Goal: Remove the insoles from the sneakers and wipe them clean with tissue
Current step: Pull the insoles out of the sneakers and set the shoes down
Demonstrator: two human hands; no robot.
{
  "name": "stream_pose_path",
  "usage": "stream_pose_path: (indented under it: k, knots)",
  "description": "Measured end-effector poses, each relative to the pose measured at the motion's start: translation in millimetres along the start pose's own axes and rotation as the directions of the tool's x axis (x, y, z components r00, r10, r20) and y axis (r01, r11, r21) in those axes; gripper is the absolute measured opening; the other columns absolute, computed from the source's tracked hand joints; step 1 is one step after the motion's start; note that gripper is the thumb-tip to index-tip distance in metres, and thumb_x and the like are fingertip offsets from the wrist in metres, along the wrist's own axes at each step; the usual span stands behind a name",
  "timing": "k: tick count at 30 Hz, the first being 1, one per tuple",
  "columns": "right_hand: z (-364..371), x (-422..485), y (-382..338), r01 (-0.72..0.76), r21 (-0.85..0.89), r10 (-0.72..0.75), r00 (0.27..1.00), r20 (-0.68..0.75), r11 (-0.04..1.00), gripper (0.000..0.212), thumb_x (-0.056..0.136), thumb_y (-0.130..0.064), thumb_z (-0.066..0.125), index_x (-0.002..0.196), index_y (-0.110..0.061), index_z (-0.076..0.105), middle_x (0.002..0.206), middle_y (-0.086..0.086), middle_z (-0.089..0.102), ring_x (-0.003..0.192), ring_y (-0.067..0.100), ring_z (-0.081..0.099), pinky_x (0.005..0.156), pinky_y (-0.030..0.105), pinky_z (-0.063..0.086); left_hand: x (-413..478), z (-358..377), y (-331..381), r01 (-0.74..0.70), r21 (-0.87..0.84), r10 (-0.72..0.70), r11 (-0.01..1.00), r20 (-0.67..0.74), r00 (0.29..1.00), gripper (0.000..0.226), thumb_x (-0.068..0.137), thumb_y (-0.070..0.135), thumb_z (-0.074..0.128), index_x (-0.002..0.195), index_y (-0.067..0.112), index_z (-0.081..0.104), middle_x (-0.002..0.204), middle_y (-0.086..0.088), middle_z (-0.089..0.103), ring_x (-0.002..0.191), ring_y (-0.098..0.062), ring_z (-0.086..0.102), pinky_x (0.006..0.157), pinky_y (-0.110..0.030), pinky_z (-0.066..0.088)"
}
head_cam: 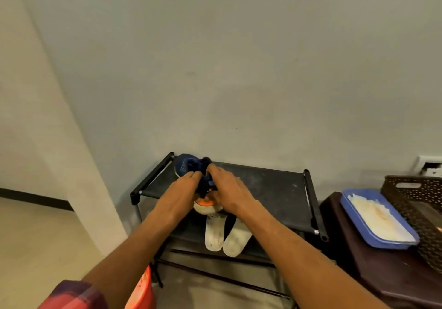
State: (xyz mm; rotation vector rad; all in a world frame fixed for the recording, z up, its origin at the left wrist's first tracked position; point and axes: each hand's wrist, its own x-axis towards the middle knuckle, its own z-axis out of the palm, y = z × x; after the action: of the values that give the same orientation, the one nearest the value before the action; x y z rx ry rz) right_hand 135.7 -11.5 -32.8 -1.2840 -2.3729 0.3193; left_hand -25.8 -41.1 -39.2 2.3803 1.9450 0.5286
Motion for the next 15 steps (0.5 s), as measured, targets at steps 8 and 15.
stream_pose_path:
  k: [8, 15]
  knots:
    - [-94.0, -49.3, -3.1, 0.081, -0.097, -0.098, 0.977, -0.187, 0.992, 0.032, 0.090, -0.026, 0.063, 0.115, -0.027, 0.042, 0.108, 0.000, 0.058, 0.085, 0.023, 0.061, 0.071, 0.044, 0.055, -4.7, -51.6, 79.2, -0.178, -0.086, 0.156, 0.980, -0.217, 0.964, 0.033, 0.098, 0.018, 0.050, 0.131, 0.016, 0.053, 0.119, -0.009, 0.063, 0.100, -0.028, 0.067, 0.082, -0.042, 0.057]
    - [-262.8, -188.5, 28.6, -0.096, -0.191, 0.007, 0.909, -0.416, 0.977, 0.049, 0.093, -0.032, 0.062, 0.138, -0.017, 0.047, 0.133, 0.009, 0.058, 0.110, 0.030, 0.061, 0.088, 0.039, 0.050, 11.4, -106.9, 268.8, -0.445, -0.013, 0.414, 0.895, -0.346, 0.842, 0.033, 0.096, 0.004, 0.048, 0.128, 0.010, 0.056, 0.118, -0.023, 0.064, 0.100, -0.045, 0.064, 0.079, -0.049, 0.050]
